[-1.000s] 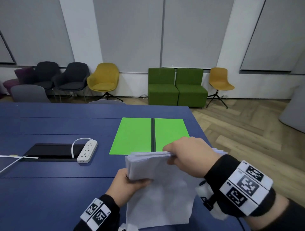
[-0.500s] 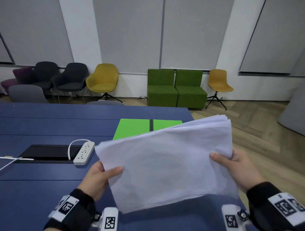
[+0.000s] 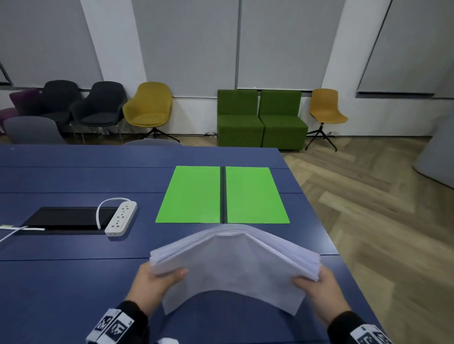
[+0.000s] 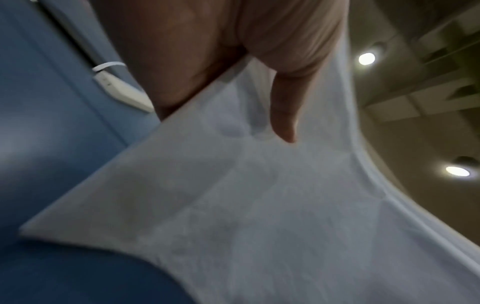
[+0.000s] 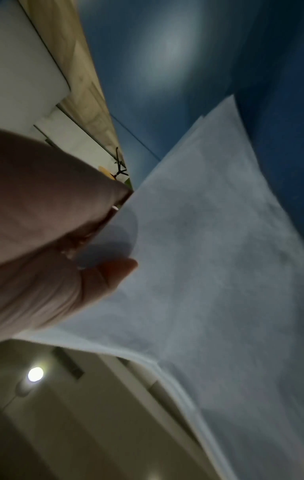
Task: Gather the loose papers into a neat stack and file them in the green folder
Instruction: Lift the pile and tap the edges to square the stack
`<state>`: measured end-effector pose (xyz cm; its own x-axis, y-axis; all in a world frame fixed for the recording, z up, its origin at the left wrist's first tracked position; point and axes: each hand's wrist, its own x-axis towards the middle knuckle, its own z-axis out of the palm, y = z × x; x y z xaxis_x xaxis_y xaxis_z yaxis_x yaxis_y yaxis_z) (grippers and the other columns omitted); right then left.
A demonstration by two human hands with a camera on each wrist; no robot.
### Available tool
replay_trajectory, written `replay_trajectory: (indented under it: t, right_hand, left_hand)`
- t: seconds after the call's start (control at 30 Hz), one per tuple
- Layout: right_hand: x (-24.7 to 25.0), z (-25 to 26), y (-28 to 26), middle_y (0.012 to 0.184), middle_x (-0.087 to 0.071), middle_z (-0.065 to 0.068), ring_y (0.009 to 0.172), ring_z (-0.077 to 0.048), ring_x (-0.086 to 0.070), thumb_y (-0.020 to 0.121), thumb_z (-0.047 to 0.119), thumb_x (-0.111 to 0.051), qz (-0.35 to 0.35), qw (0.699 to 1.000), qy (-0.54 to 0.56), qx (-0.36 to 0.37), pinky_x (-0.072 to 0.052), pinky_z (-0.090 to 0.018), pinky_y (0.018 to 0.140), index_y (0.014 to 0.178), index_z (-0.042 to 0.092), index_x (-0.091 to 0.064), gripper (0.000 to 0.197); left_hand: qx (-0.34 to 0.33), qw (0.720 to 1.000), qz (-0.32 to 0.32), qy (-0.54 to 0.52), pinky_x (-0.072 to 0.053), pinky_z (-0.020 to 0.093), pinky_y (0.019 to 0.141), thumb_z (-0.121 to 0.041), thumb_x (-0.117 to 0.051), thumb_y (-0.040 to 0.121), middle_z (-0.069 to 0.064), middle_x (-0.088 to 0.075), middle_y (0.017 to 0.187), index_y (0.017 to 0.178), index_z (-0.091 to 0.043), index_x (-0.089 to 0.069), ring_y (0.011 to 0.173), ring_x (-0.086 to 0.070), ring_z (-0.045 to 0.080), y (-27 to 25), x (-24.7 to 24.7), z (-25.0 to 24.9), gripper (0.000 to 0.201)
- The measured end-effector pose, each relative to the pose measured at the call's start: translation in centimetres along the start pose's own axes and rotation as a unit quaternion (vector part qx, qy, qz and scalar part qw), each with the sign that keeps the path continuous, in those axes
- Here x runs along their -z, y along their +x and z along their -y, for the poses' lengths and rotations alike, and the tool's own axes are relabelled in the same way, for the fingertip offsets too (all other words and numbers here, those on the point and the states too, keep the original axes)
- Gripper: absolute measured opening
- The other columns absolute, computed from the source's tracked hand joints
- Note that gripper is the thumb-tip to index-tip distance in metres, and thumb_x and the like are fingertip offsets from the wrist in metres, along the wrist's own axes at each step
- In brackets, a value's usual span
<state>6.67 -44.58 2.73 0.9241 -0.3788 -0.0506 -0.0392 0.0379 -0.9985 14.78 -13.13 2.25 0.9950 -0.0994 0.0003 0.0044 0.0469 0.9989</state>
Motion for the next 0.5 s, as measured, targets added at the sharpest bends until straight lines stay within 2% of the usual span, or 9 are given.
replay_trajectory:
  t: [0.07,0.13,0.23,0.3,0.37,0.5]
  right_hand:
    - [-0.4,-0.6,0.1,0.077,-0.076,0.000,0.077,-0.018,-0.065,0.074,-0.027,-0.049,-0.021,1.000,-0.004,-0.002,-0.054,-0.023,0.066,0.086,0.009,-0.070,0.043]
    - [-0.4,-0.2,0.2,0.075,-0.075,0.002,0.076,-0.017,-0.066,0.077,-0.025,-0.048,-0.022,1.000,0.011,0.004,-0.055,-0.026,0.067,0.087,0.009,-0.069,0.041]
    - [0.0,1.1,0.2,0.085,-0.077,0.000,0.078,-0.010,-0.070,0.077,-0.027,-0.048,0.006,0.999,0.041,0.027,-0.055,-0.018,0.068,0.094,0.009,-0.068,0.044]
    - [0.4,1.5,0.1,0.085,-0.072,-0.002,0.076,-0.011,-0.066,0.076,-0.026,-0.051,0.009,0.999,0.031,0.042,-0.052,-0.015,0.066,0.092,0.009,-0.065,0.041]
    - [0.6,1.5,-0.1,0.083,-0.065,-0.004,0.071,-0.008,-0.061,0.075,-0.023,-0.058,0.000,0.998,0.021,0.052,-0.049,-0.012,0.062,0.090,0.010,-0.061,0.036]
    - [0.4,1.5,-0.1,0.083,-0.065,0.001,0.070,-0.004,-0.062,0.071,-0.018,-0.069,0.000,0.998,0.002,0.067,-0.050,-0.012,0.063,0.094,0.012,-0.060,0.039]
  left_hand:
    - [0.014,1.000,-0.010,0.000,-0.057,0.018,0.065,-0.014,-0.087,0.054,-0.003,-0.078,0.079,0.074,-0.027,-0.080,0.079,-0.069,0.019,-0.2,-0.2,0.5,0.025]
    - [0.003,1.000,-0.006,0.011,-0.058,0.020,0.070,-0.013,-0.082,0.055,-0.002,-0.078,0.082,0.076,-0.029,-0.080,0.083,-0.070,0.019,-0.1,-0.2,0.2,0.026]
    - [-0.023,1.000,0.001,0.005,-0.058,0.024,0.074,-0.026,-0.093,0.043,0.002,-0.078,0.090,0.087,-0.018,-0.078,0.085,-0.072,0.015,-0.2,0.6,-1.0,0.046]
    - [-0.036,0.999,-0.004,-0.016,-0.057,0.019,0.072,-0.017,-0.091,0.047,0.004,-0.078,0.092,0.093,-0.009,-0.075,0.083,-0.071,0.013,-0.2,0.9,-1.4,0.050]
    - [-0.047,0.998,-0.023,-0.030,-0.055,0.014,0.068,-0.012,-0.083,0.050,0.001,-0.077,0.087,0.097,-0.012,-0.071,0.077,-0.069,0.007,-0.2,0.8,-1.6,0.049]
    - [-0.063,0.996,-0.052,-0.041,-0.055,0.012,0.067,-0.017,-0.079,0.055,-0.005,-0.077,0.082,0.097,-0.017,-0.070,0.073,-0.069,0.004,0.0,0.3,-2.2,0.042]
